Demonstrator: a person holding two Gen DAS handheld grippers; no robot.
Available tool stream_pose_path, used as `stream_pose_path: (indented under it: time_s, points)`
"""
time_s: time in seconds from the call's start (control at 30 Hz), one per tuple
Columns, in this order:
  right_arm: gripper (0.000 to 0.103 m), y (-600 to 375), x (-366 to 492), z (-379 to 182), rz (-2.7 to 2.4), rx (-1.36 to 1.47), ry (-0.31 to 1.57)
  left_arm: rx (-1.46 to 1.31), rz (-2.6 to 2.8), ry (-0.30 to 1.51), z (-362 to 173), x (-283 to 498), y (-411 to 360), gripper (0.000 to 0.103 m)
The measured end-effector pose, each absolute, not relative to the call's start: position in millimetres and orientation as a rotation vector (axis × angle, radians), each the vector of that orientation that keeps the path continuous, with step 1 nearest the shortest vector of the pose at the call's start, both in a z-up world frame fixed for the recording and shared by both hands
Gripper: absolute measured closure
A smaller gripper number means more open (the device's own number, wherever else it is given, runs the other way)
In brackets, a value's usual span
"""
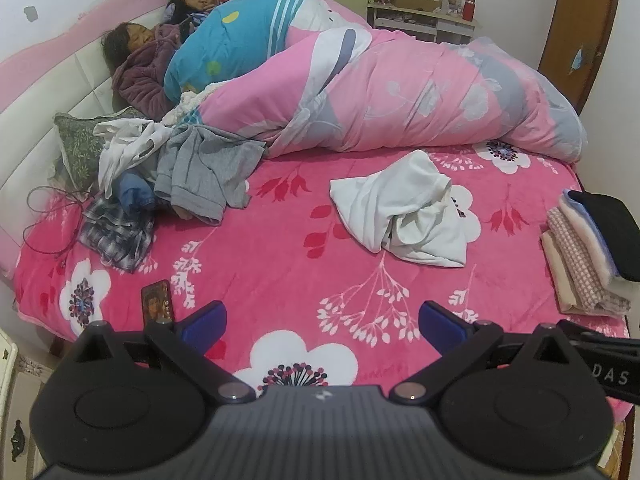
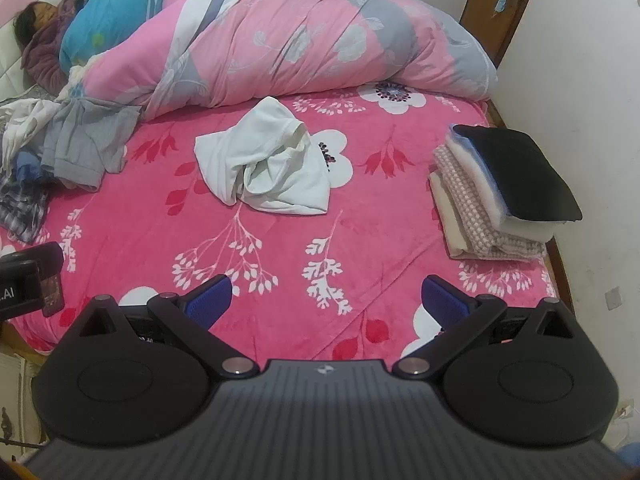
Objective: Fold clothes
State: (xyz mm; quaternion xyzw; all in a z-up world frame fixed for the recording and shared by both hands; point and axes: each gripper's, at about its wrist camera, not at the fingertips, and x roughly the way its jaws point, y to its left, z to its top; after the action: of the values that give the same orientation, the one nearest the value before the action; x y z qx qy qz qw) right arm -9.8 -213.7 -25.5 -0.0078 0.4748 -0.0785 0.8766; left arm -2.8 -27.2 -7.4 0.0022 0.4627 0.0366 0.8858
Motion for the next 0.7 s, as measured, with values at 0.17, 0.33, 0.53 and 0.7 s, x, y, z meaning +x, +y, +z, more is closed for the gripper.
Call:
stream_pose_path:
  time_s: [0.17,0.33,0.53,0.7]
  points:
    - [0.001,-216,0,-28,-0.154,-0.011,0.996,0.006,0.087,0.967,-9,5,-29,0.001]
    - [0.001,-221,10,-32,-0.136,-0.008,0.999,0.004,0.111,0.976,-12,13,-32,0.001]
    - [0.001,-238,24,-37,-0.04,0.069,0.985,-0.022,0.118,0.951,-15,21,-35,0.0]
    - [0.001,-255,37,-50,-0.005,0.103,0.976,-0.018,0.137,0.943,-24,31,-45,0.0]
